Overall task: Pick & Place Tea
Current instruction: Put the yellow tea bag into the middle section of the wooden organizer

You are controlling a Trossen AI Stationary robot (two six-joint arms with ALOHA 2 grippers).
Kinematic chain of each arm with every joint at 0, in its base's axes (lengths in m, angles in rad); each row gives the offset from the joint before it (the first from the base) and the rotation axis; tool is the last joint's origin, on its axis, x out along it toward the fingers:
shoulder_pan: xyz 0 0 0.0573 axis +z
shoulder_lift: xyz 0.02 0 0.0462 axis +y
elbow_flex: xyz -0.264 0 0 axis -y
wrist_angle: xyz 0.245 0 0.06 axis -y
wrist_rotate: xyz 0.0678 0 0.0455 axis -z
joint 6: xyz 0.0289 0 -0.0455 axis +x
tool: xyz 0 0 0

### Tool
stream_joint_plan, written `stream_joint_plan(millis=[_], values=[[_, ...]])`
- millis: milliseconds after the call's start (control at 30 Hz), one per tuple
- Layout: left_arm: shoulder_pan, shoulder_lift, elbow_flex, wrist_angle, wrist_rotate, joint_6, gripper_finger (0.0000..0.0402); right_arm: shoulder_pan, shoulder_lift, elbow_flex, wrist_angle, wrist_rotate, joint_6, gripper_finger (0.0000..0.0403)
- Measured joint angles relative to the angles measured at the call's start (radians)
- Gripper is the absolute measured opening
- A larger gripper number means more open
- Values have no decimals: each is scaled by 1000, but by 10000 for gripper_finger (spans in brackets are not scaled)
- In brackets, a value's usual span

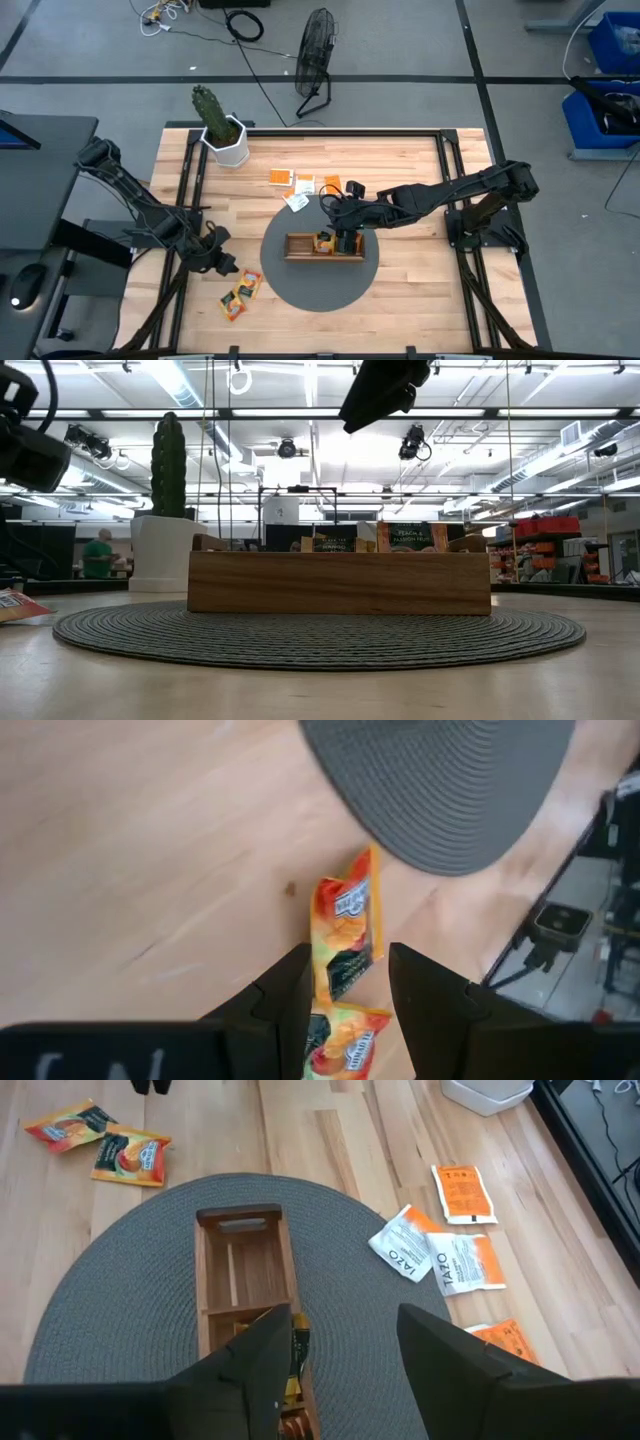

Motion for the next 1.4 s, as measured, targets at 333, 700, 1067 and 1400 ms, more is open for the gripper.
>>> stream_joint_plan(millis=[333, 700, 1067, 1400], values=[[3, 95, -41, 100, -11, -35, 138, 0, 0, 0, 26, 1, 17, 191], [3, 344, -41, 333, 24, -41, 138, 0, 1, 0, 33, 9, 35, 191], [3, 447, -40, 484, 32, -34, 81, 0, 1, 0, 33, 9, 60, 191], [3, 444, -40, 518, -42, -39, 3, 0, 1, 0, 31, 9, 83, 191]])
